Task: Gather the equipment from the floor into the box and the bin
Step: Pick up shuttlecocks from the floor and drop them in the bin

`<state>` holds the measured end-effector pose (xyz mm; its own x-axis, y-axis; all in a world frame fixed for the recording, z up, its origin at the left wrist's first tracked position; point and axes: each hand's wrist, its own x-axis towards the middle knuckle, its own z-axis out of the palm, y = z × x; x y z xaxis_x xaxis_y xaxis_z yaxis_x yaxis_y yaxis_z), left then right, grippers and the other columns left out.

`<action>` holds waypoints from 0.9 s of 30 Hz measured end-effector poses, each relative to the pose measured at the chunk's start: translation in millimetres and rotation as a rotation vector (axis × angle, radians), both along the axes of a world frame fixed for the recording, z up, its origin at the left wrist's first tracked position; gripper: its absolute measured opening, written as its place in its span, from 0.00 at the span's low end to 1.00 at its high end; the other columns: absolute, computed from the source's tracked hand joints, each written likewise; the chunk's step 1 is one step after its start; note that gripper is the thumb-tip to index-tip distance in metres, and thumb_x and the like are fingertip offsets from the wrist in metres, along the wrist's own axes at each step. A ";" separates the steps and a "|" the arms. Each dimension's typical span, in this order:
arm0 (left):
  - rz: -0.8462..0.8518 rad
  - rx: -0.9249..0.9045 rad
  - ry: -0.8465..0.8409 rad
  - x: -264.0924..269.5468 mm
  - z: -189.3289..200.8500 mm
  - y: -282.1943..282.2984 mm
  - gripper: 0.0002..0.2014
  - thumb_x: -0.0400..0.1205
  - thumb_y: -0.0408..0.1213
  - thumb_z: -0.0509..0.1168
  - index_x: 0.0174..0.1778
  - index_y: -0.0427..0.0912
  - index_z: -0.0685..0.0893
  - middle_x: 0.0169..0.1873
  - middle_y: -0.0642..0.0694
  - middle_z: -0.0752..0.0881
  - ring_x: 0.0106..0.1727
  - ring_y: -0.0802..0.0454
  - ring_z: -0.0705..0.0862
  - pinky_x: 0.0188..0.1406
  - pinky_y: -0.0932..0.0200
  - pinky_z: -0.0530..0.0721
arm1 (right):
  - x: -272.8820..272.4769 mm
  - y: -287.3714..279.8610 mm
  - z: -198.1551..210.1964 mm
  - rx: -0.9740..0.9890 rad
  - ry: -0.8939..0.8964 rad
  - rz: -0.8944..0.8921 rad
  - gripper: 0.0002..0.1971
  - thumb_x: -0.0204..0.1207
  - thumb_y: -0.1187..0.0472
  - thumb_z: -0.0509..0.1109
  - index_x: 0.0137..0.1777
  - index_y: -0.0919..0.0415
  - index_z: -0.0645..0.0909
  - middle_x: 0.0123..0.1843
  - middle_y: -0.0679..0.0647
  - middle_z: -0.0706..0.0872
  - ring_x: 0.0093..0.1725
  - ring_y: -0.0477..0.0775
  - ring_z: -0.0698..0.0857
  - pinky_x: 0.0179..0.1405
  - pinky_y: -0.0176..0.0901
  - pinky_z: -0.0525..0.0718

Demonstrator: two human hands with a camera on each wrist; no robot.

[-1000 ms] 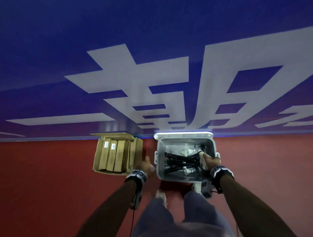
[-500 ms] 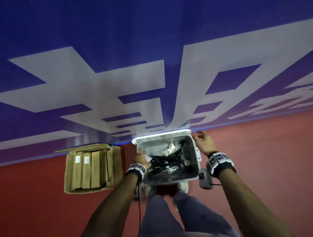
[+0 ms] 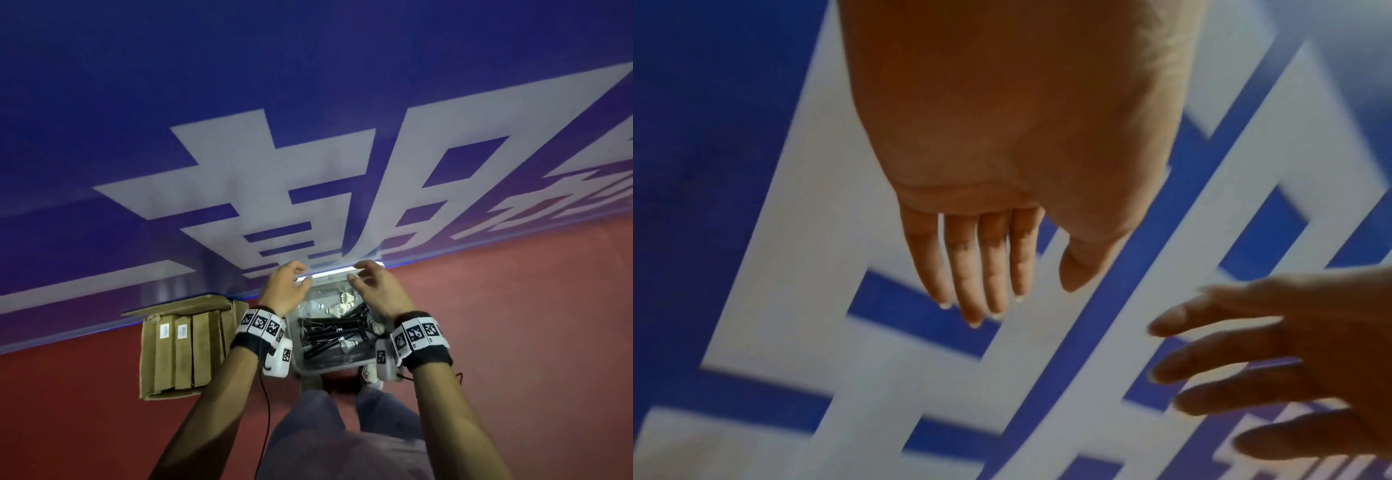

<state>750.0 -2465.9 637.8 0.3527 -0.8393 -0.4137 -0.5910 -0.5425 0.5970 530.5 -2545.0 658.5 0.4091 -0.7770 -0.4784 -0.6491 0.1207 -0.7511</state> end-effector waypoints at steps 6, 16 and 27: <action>0.087 -0.460 0.060 35.4 112.1 59.6 0.09 0.84 0.42 0.73 0.59 0.48 0.88 0.52 0.56 0.90 0.52 0.61 0.89 0.56 0.60 0.89 | 57.3 31.0 81.4 -0.390 -0.191 0.165 0.20 0.84 0.44 0.71 0.73 0.49 0.80 0.64 0.44 0.88 0.63 0.39 0.85 0.61 0.34 0.82; 0.521 -0.769 -0.229 56.3 221.6 212.3 0.09 0.84 0.36 0.74 0.60 0.48 0.86 0.53 0.57 0.90 0.55 0.57 0.89 0.54 0.55 0.87 | 158.4 90.6 149.5 -0.487 -0.429 0.599 0.19 0.84 0.43 0.72 0.71 0.48 0.81 0.65 0.42 0.86 0.65 0.39 0.83 0.65 0.42 0.84; 1.048 -0.515 -0.521 -50.6 224.3 406.4 0.11 0.83 0.37 0.74 0.61 0.47 0.86 0.52 0.55 0.89 0.55 0.58 0.88 0.58 0.49 0.88 | 196.9 246.9 152.6 -0.296 -0.627 1.099 0.21 0.79 0.36 0.71 0.67 0.44 0.82 0.68 0.41 0.86 0.67 0.42 0.84 0.69 0.49 0.83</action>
